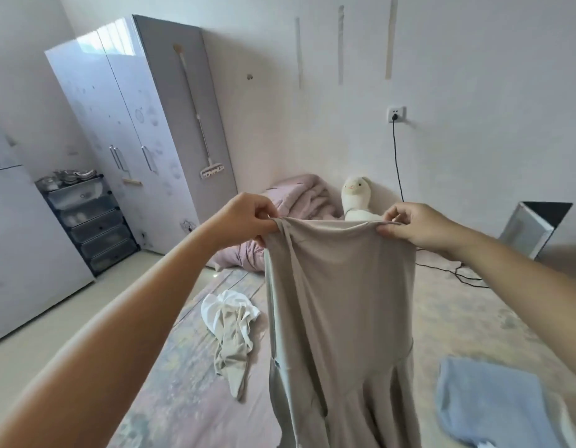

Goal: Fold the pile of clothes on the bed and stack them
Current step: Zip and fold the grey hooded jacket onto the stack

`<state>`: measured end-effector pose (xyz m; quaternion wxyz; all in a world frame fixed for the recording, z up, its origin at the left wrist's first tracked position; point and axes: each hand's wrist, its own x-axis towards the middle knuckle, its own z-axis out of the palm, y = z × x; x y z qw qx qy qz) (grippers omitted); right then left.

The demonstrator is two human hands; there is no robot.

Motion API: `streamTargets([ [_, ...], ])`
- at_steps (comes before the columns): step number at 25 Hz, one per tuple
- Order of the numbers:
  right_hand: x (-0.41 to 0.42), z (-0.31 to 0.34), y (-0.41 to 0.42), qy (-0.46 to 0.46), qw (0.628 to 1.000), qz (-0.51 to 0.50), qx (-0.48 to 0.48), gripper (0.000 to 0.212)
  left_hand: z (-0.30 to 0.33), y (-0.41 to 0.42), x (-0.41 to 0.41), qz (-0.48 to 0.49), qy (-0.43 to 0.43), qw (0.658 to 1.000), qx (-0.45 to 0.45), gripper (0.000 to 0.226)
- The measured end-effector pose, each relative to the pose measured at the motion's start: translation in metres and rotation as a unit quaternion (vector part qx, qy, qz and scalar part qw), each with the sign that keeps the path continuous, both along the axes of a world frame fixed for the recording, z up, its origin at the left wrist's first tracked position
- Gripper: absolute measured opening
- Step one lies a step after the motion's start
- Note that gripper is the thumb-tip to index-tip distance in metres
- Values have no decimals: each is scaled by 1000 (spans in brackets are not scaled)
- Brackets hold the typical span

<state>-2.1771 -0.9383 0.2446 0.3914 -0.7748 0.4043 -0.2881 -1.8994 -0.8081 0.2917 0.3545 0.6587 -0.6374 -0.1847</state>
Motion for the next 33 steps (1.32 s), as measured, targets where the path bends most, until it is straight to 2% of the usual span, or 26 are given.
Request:
streamTargets([
  [2, 10, -35, -15, 28, 999, -22, -24, 9, -45, -15, 7, 36, 2, 999, 26, 9],
  [4, 19, -72, -31, 85, 993, -53, -56, 8, -92, -33, 13, 40, 43, 996, 61, 13],
  [8, 38, -167, -71, 267, 955, -91, -91, 16, -190, -83, 25, 47, 70, 990, 113, 15],
  [10, 48, -205, -90, 309, 940, -114, -90, 18, -234, -110, 36, 47, 81, 988, 126, 20],
  [14, 74, -260, -129, 345, 916, -159, -129, 18, -294, -171, 62, 51, 27, 988, 142, 20],
  [16, 90, -290, -156, 364, 904, -193, -117, 19, -324, -213, 74, 39, -11, 989, 143, 13],
  [18, 102, -320, -190, 325, 913, -240, -56, 18, -347, -257, 81, 48, -79, 987, 129, 11],
  [20, 113, -347, -228, 240, 931, -276, 14, 17, -360, -301, 82, 61, -128, 981, 131, 17],
  [23, 134, -385, -286, 200, 936, -287, 45, 12, -387, -367, 85, 124, -25, 975, 185, 17],
  [25, 147, -412, -326, 168, 943, -278, 68, 17, -414, -402, 84, 167, 9, 971, 171, 14],
  [27, 157, -440, -356, 143, 955, -236, 106, 6, -446, -425, 80, 139, 23, 977, 162, 11],
  [28, 160, -454, -365, 140, 960, -204, 129, 18, -463, -429, 76, 107, 46, 978, 171, 23],
  [30, 166, -494, -369, 168, 959, -150, 169, 66, -508, -425, 72, 51, 95, 971, 215, 63],
  [31, 167, -513, -362, 189, 957, -132, 177, 79, -535, -415, 72, 42, 93, 966, 235, 76],
  [33, 158, -558, -336, 236, 945, -115, 198, 80, -594, -381, 73, 34, 59, 958, 277, 76],
])
